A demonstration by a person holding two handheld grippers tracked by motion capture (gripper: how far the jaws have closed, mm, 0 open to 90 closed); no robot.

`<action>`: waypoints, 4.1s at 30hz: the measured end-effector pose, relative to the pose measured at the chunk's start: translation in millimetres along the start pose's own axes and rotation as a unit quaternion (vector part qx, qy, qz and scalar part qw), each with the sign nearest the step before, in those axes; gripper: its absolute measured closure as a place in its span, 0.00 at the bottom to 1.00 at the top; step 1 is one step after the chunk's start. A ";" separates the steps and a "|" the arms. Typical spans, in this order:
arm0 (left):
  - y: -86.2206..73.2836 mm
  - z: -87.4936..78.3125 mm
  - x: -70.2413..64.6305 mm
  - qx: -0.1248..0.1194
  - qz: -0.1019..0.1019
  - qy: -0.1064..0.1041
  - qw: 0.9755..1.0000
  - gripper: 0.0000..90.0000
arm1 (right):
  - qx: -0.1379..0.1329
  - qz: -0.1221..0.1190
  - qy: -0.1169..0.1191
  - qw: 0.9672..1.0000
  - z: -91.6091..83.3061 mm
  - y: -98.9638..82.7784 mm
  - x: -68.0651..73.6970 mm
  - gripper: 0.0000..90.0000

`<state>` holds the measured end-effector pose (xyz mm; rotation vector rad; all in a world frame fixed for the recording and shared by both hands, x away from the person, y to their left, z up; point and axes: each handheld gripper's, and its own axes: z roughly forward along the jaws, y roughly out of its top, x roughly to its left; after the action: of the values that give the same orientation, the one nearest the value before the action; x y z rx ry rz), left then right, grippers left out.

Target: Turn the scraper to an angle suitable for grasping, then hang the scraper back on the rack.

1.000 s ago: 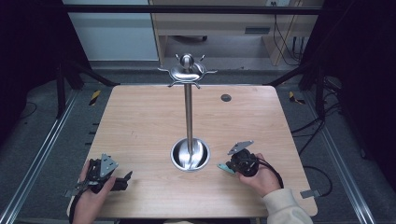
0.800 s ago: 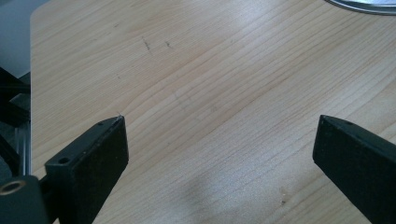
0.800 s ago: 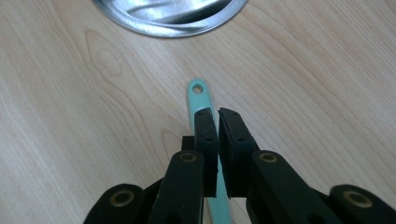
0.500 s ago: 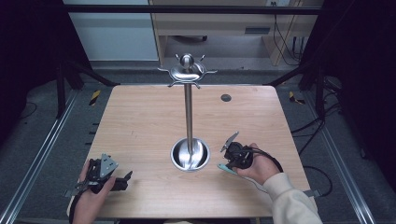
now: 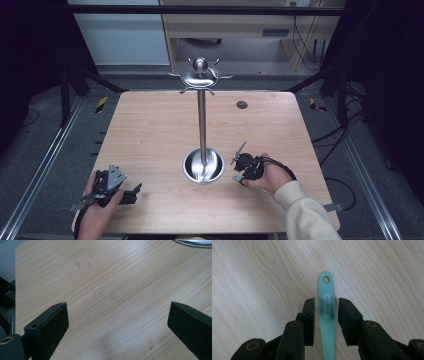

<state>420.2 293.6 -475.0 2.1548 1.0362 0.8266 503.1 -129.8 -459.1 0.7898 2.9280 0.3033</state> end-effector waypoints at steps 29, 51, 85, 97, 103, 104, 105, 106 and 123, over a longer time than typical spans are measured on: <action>-0.4 -0.2 0.8 -0.001 -0.003 0.003 1.000 0.04 | -0.026 0.016 0.004 1.000 -17.9 -5.9 -5.8 0.82; -1.3 0.3 1.2 0.002 -0.005 0.002 1.000 0.04 | -0.128 0.033 -0.015 0.991 -80.7 -10.3 -12.9 0.83; -1.4 0.6 1.4 0.001 -0.006 -0.001 1.000 0.04 | -0.270 0.020 -0.007 0.963 -146.3 -11.8 -6.9 0.83; -1.4 0.4 1.8 0.003 -0.004 0.000 1.000 0.04 | -0.318 0.016 -0.009 0.948 -170.8 -13.2 -2.4 0.83; -1.4 1.1 1.5 0.003 -0.006 0.000 1.000 0.04 | -0.339 0.017 -0.008 0.941 -180.9 -18.1 -2.4 0.83; -1.1 0.9 1.2 0.004 -0.005 0.000 1.000 0.04 | -0.348 0.020 -0.006 0.937 -184.6 -20.2 -3.0 0.83; -1.1 0.9 1.2 0.004 -0.005 0.000 1.000 0.04 | -0.355 0.021 -0.006 0.935 -186.5 -21.1 -3.6 0.83; -1.1 0.9 0.9 0.003 -0.005 0.000 1.000 0.04 | -0.355 0.021 -0.006 0.935 -186.5 -21.1 -3.6 0.83; -4.4 -0.6 3.2 0.004 -0.017 0.005 1.000 0.04 | -0.416 0.040 -0.013 0.908 -201.8 -17.2 4.5 0.83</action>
<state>419.4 298.6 -477.0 2.1357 1.0794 0.8189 462.3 -175.7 -266.0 0.7305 2.3419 1.3959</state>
